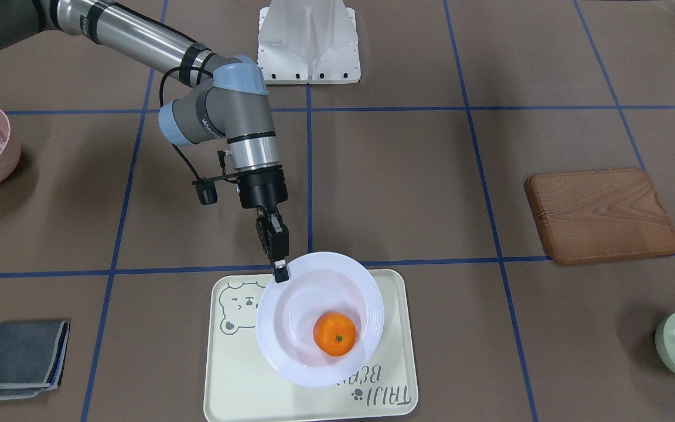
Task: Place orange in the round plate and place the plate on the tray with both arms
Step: 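Slide the plate with the orange using the right gripper onto the bear tray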
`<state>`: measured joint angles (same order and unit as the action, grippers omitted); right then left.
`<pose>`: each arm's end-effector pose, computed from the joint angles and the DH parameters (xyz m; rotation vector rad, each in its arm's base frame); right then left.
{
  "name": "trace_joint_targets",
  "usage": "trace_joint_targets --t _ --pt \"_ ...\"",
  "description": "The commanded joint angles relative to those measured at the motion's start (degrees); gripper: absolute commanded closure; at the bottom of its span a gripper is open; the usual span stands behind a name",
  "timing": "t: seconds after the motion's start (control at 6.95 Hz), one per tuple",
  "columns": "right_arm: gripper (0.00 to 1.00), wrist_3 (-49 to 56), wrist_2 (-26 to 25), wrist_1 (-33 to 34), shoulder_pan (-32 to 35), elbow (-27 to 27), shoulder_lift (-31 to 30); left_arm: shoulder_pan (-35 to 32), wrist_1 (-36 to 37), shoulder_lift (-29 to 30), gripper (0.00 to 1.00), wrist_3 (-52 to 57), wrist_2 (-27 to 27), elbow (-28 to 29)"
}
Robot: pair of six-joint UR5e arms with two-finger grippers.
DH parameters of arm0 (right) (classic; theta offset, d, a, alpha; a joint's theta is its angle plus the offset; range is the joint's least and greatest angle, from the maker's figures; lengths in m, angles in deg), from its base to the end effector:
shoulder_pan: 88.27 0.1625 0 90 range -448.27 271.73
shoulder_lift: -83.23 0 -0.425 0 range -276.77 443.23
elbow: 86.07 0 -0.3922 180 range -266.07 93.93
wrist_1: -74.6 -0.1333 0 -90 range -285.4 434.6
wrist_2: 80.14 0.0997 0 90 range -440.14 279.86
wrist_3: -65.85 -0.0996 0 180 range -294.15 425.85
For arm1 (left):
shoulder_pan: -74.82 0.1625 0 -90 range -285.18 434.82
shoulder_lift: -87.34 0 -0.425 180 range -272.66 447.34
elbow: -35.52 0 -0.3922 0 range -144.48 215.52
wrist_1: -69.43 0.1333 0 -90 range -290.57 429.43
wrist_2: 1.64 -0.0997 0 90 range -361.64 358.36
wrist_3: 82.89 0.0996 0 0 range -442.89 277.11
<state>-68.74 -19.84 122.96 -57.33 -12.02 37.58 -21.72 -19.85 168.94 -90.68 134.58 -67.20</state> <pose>-0.5558 -0.5461 0.2157 0.3393 -1.3710 1.4314 -0.1103 -0.4230 0.6159 0.0507 0.8086 -0.2110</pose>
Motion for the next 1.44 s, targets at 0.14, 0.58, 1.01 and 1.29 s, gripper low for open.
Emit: trace_joint_targets --t 0.14,0.58,1.01,1.29 --pt "1.00 -6.7 -1.9 0.9 1.0 -10.5 5.8 0.1 -0.1 0.0 0.02 0.1 0.0 0.0" --pt "0.74 -6.0 -4.0 1.0 -1.8 -10.5 5.0 0.2 -0.2 0.1 0.02 0.1 0.0 0.0" --pt "0.00 15.8 0.5 0.9 -1.9 -6.0 3.0 0.3 -0.2 0.1 0.02 0.1 0.0 0.2" --pt "0.00 34.0 7.7 0.8 -1.2 -0.9 -2.0 0.3 -0.2 0.1 0.02 0.5 0.0 0.3"
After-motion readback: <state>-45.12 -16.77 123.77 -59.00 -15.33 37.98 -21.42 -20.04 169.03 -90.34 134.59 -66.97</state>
